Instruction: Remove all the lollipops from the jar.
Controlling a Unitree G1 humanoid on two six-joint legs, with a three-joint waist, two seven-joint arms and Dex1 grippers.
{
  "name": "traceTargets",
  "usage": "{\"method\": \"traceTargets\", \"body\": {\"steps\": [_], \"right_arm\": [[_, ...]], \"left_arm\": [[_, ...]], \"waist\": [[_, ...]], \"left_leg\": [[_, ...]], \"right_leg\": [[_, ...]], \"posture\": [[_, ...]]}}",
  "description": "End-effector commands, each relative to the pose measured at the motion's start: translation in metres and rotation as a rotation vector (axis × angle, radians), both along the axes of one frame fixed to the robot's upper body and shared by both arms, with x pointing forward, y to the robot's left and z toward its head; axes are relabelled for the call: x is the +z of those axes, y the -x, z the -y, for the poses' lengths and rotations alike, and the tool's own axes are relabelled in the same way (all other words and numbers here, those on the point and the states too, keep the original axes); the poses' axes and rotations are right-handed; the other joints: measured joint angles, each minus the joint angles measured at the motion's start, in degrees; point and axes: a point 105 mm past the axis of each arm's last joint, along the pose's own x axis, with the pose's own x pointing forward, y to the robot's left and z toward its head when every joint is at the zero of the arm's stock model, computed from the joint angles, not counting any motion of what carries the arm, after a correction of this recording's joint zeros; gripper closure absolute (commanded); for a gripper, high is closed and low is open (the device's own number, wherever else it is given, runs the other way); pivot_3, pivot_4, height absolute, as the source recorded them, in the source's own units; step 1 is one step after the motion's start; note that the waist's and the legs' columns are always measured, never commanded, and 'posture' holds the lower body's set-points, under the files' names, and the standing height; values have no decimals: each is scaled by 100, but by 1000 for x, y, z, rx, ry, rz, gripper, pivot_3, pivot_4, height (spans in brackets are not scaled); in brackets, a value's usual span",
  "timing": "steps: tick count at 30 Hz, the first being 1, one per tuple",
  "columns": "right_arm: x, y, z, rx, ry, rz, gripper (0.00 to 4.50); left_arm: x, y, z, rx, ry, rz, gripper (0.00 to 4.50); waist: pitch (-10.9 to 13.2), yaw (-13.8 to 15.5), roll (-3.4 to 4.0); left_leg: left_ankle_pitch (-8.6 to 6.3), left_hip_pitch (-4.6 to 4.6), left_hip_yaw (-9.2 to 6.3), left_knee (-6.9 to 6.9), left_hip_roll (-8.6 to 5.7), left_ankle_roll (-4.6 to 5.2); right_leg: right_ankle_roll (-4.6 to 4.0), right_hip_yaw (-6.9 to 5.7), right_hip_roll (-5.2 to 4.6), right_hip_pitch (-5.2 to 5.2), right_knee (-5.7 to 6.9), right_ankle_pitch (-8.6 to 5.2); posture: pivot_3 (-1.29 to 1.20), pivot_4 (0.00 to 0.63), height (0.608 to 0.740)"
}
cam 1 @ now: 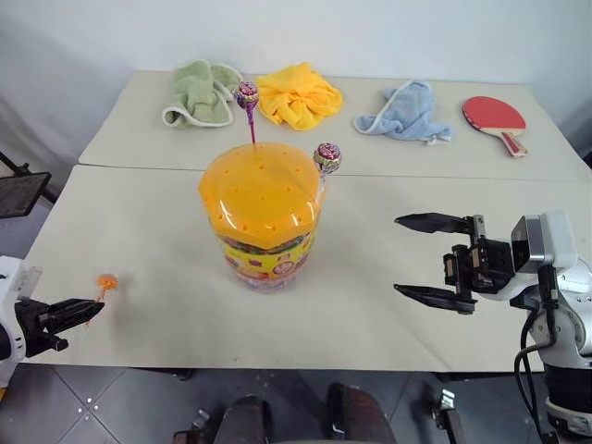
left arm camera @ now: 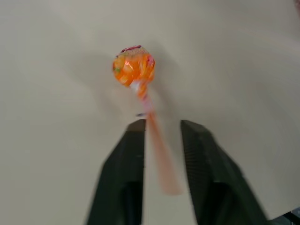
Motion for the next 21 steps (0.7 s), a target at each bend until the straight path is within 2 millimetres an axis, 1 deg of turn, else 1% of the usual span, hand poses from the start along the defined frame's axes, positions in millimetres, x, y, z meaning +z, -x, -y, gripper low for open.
{"method": "traceTargets", "body": {"steps": [1,3,4,5,6,7,8,10,11,12,14,15,17,21], "right_arm": [[8,3,12,-37,-4,46,0],[10,3,17,-55,-12,38,0],[14,3,22,-78,-30,31,0],[20,3,29,-106,-46,26,0],[26,4,34,-133,-67,28,0],[30,4,37,-150,-80,30,0],[36,4,38,-167,-109,26,0],[47,5,38,-194,-166,24,0],[53,6,36,-206,-192,29,0],[56,7,34,-213,-206,33,0],[66,9,29,-233,-238,48,0],[70,11,26,-239,-256,55,0],[82,14,22,-248,-308,70,0],[95,24,13,-243,-372,44,0]], "left_arm": [[10,-1,-9,-63,-24,95,1961],[15,0,-11,-109,-43,123,1364],[32,-5,-10,-133,-21,202,1051],[56,-11,-2,-187,51,306,743],[79,-15,12,-279,105,393,434],[93,-16,22,-347,137,445,116],[104,-20,37,-433,150,512,30],[127,-31,65,-581,178,689,30],[140,-39,83,-656,216,782,30],[148,-44,95,-701,243,835,30],[164,-66,124,-778,363,875,30],[170,-77,136,-800,392,884,30],[173,-96,158,-851,399,885,30],[171,-125,178,-849,410,846,30]], "waist": [[0,-34,0],[0,-49,0],[0,-51,0],[1,-36,-1],[2,-6,-2],[2,39,-4],[-2,57,-9],[-3,79,-7],[-10,104,10],[-13,121,16],[-12,120,14],[-12,125,10],[-12,108,6],[-12,1,6]], "left_leg": [[0,-2,4,-2,0,0],[-1,-5,31,-2,1,-1],[-1,-5,41,-2,2,-1],[-1,-5,46,-2,3,-1],[0,-7,47,2,3,-1],[1,-10,43,10,3,1],[1,-13,42,19,4,2],[1,-3,44,21,4,1],[1,-1,42,20,4,1],[1,0,42,19,-3,2],[2,-2,41,23,-8,2],[3,-2,37,25,-10,2],[3,-8,36,37,-13,3],[3,-4,51,20,-14,4]], "right_leg": [[0,-5,2,-3,1,0],[0,-14,3,-4,3,0],[0,-15,4,-4,2,0],[0,-15,4,-4,0,0],[0,-15,3,-4,-1,0],[0,-15,2,-4,2,0],[0,-14,2,-2,2,0],[0,-9,-2,5,3,0],[1,-7,-4,6,4,1],[4,-6,-8,8,9,2],[7,-8,-7,8,17,4],[8,-11,-6,8,26,5],[10,-16,-1,8,28,6],[12,-16,1,6,11,7]], "posture": [[0,150,740],[0,150,740],[0,150,740],[0,150,740],[0,150,740],[0,150,740],[0,150,740],[0,150,740],[0,150,740],[0,150,740],[0,150,740],[0,150,740],[0,150,740],[0,150,740]]}}
